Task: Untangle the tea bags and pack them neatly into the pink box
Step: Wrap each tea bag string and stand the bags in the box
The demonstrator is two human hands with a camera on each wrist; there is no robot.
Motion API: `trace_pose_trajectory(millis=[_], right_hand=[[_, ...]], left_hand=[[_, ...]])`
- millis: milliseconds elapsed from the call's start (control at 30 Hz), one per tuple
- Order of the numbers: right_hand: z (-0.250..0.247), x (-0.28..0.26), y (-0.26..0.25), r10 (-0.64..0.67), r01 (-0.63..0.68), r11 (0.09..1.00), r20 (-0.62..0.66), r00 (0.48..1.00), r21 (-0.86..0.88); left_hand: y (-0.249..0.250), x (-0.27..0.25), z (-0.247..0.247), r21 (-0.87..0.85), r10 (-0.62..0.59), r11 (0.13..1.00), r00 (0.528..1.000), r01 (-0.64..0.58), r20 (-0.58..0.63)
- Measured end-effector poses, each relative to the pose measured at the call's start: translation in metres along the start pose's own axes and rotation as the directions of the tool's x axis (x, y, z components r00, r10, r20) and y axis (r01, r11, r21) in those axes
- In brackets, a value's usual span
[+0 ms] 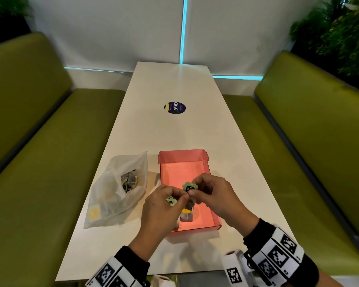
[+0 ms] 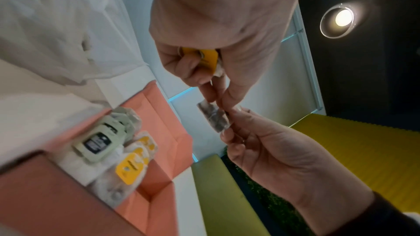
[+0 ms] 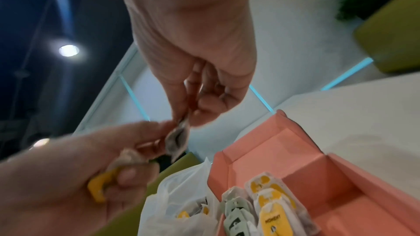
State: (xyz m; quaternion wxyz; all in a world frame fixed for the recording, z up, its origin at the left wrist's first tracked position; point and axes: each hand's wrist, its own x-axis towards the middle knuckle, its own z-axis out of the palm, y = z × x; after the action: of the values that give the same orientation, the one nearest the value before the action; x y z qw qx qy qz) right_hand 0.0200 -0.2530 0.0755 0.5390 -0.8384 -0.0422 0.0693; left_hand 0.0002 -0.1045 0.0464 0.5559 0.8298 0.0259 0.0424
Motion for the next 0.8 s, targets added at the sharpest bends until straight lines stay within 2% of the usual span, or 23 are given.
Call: trace_pose_trajectory(millis=[67,133,233,333,467,600,700,800], right_hand=[[-0.001,0.001,0.004,0.041,-0.045,0.998,0.089,0.995,0.034],[0.002,0.005,0.011,0.063,-0.063,0.998,0.118,0.991,-0.003],[0.010,0.008,0.022,0.075,-0.060,0.988,0.108,0.991,-0.141],[0.020,0.009,0.033,0.092,-0.056,0.977,0.168,0.981,-0.206],[0.037,0.014,0.053,0.148,-0.060,0.948,0.267,0.952,-0.313],[0.050,0.016,0.061,0.160,-0.016,0.912,0.321,0.933,-0.409],[0.060,0.017,0.063,0.143,-0.010,0.894,0.265,0.954,-0.448],[0.069,0.015,0.066,0.098,-0.041,0.892,0.104,0.990,-0.450]], left_hand=[[-0.006,0.001,-0.003,0.029,0.011,1.000,0.998,-0.013,0.056],[-0.012,0.003,-0.006,0.054,0.011,0.998,0.994,-0.017,0.110],[-0.023,0.005,-0.014,0.082,-0.011,0.997,0.998,0.006,0.068],[-0.040,0.001,-0.021,0.172,-0.117,0.979,0.993,0.112,0.019],[-0.060,-0.010,-0.019,0.281,-0.294,0.926,0.949,0.253,0.114],[-0.068,-0.015,-0.014,0.341,-0.372,0.890,0.915,0.303,0.159],[-0.070,-0.017,-0.011,0.360,-0.381,0.881,0.911,0.307,0.155],[-0.072,-0.017,-0.009,0.362,-0.385,0.877,0.912,0.316,0.138]])
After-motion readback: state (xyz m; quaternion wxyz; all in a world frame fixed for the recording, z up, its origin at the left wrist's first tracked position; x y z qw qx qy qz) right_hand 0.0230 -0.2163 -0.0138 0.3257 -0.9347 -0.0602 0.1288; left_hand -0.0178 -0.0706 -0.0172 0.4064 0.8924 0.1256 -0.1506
